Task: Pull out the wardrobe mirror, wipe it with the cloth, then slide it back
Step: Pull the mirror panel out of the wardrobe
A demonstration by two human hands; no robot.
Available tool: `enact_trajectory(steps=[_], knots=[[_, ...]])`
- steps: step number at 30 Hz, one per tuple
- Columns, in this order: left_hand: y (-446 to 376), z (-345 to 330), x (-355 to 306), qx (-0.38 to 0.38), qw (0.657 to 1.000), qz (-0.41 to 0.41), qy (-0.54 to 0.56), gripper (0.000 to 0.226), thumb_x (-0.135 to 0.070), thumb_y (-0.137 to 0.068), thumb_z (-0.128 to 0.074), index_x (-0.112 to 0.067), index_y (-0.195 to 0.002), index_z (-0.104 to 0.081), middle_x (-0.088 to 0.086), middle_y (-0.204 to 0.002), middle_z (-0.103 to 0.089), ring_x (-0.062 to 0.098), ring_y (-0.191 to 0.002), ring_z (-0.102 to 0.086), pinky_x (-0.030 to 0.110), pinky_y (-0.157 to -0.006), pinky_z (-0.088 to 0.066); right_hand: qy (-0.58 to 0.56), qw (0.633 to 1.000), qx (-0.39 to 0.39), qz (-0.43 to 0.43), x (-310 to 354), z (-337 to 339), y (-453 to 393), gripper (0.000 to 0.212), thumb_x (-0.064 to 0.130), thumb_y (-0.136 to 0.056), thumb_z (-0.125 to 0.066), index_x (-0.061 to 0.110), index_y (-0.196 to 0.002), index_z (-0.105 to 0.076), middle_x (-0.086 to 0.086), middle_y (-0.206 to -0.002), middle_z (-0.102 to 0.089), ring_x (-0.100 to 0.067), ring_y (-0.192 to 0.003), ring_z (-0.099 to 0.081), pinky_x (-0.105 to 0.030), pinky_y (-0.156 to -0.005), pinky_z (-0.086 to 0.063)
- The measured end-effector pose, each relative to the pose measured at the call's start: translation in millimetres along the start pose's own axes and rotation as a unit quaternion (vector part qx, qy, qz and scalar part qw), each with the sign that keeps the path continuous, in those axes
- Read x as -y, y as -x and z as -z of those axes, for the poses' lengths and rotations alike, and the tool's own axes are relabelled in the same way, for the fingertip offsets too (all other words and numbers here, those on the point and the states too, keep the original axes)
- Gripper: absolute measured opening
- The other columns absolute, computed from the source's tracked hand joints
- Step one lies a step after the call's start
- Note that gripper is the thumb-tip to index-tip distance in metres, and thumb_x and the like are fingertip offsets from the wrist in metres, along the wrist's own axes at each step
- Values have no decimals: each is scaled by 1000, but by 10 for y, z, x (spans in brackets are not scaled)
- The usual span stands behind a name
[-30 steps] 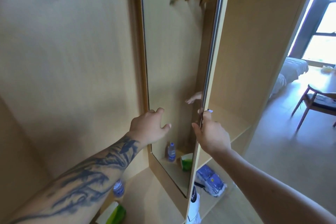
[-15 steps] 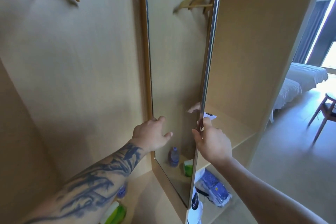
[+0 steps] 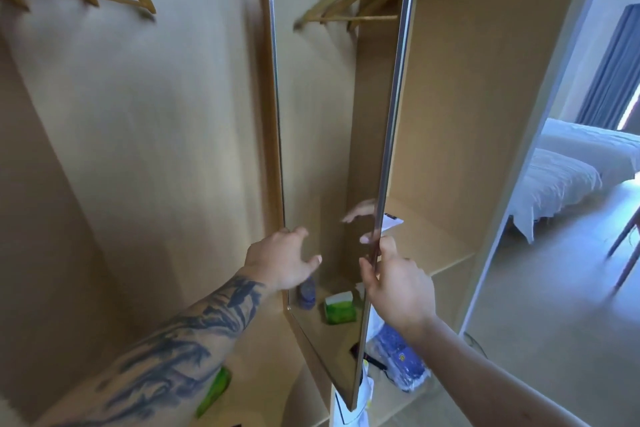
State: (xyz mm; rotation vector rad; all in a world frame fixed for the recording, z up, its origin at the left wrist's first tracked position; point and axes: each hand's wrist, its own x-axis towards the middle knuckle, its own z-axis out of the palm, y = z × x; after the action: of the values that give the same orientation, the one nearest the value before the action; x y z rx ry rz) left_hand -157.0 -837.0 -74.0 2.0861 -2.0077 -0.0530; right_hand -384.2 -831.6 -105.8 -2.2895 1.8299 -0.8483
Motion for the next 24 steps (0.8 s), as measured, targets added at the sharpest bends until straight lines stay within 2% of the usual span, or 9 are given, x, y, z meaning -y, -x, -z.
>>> enact_trajectory(steps=[5,14,18,22,24], knots=[[214,-15,-226,4,1000,13,-9,69,-67,-98,-53,-30,-155,-41,3,-140,-63,27,-129,-61,39,-98,-52,-7,1000,5,15,-153,158,125,27,49,-105,-44,33,-126,-42,6,-88,-71,-30,-85,-70,-42,-74,-58],[404,52,-621,-10,999,21,-33,68,-64,-98,-55,-29,-155,-43,3,-145,-60,27,-131,-60,41,-101,-52,-25,999,8,34,-437,355,263,29,49,-105,-43,42,-132,-37,9,-85,-70,-26,-81,-69,-41,-72,-59],[430,50,-759,-17,999,21,-41,66,-65,-97,-55,-29,-151,-46,1,-142,-62,26,-128,-61,39,-97,-51,-15,999,5,37,-576,385,255,19,50,-106,-42,41,-119,-31,10,-86,-71,-24,-79,-69,-38,-68,-57],[513,-20,-791,2,999,38,-30,64,-65,-97,-54,-30,-150,-47,1,-140,-60,25,-127,-61,38,-97,-51,9,1000,21,4,-715,419,102,21,51,-107,-39,32,-106,-32,7,-91,-69,-27,-80,-66,-35,-59,-47],[564,-68,-770,11,999,49,-14,61,-63,-98,-55,-28,-148,-49,2,-139,-59,25,-126,-60,40,-100,-52,9,1000,22,-1,-795,437,4,21,50,-107,-42,31,-107,-33,6,-90,-67,-29,-76,-61,-35,-58,-41]])
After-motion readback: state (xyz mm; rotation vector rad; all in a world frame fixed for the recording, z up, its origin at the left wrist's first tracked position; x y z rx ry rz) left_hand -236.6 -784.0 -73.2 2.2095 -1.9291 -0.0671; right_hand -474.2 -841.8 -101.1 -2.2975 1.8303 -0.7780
